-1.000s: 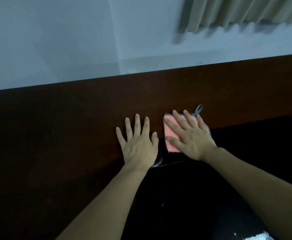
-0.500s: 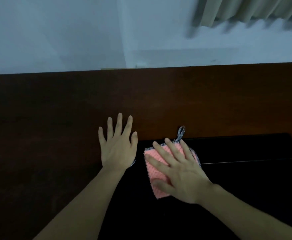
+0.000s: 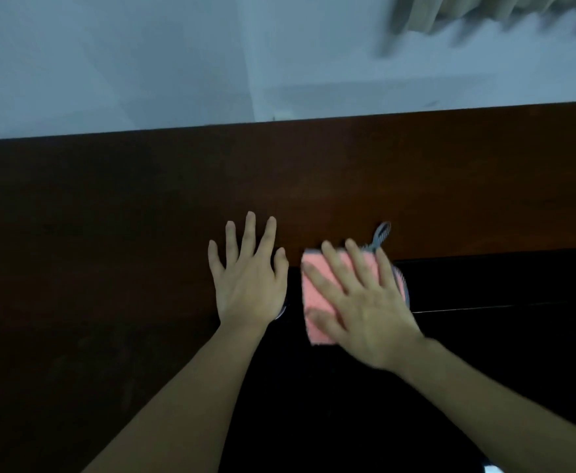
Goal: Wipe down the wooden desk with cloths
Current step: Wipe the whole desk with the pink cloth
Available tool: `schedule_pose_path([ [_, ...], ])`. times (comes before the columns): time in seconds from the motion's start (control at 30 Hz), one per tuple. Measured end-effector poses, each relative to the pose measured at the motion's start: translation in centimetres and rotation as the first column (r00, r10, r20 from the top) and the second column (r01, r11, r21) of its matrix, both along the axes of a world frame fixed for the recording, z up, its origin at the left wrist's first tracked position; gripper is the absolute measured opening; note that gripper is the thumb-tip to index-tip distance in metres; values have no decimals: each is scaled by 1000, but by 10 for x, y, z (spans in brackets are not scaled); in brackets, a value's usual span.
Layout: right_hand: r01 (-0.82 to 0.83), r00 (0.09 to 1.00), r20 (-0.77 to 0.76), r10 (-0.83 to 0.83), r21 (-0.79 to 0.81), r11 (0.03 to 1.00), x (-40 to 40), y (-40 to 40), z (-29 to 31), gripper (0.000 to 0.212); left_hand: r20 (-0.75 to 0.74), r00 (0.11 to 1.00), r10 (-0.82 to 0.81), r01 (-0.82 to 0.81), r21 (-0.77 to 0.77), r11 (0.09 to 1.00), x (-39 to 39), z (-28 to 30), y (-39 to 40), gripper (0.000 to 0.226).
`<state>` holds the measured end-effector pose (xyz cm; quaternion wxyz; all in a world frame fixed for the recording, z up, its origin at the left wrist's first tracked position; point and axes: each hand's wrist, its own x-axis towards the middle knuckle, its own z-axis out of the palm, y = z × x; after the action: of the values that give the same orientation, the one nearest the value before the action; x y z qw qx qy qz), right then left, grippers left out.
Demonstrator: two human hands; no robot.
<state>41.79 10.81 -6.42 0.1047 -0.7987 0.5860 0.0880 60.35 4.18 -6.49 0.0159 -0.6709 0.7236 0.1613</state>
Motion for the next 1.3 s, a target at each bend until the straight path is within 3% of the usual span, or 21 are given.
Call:
schedule_pose_path([
  [0.1,32,999,12,-32,23,999,4,24,-5,68,-10,1000,10,-10,-52,999,1,-2,2,57],
  [0.37,214,977,19,-214,-35,976,31,-5,-11,68,-15,1000,10,-11,-63,998,1,-6,1,57],
  [0.6,133,991,10,-134,29,991,36,21,-7,67,-17,1000,-2,0,-66,998,1,-5,2,57],
  [0.67,100,995,6,-100,17,995,26,6,-7,66,-21,1000,-1,0,-55,998,2,-5,2,57],
  [0.87,248,968,-27,-248,12,969,-5,-72,-5,68,-20,1000,-13,12,-55,998,1,-5,2,59],
  [1.13,5,1000,11,-5,33,999,-16,23,0,68,28,999,-40,40,-6,999,-4,0,1,65],
  [1.23,-77,997,33,75,59,995,-35,17,-1,67,62,997,-35,37,-32,999,-10,4,2,65],
  [1.3,-49,999,28,47,50,998,-46,-8,-2,66,24,999,-42,43,-27,999,-19,9,-1,63],
])
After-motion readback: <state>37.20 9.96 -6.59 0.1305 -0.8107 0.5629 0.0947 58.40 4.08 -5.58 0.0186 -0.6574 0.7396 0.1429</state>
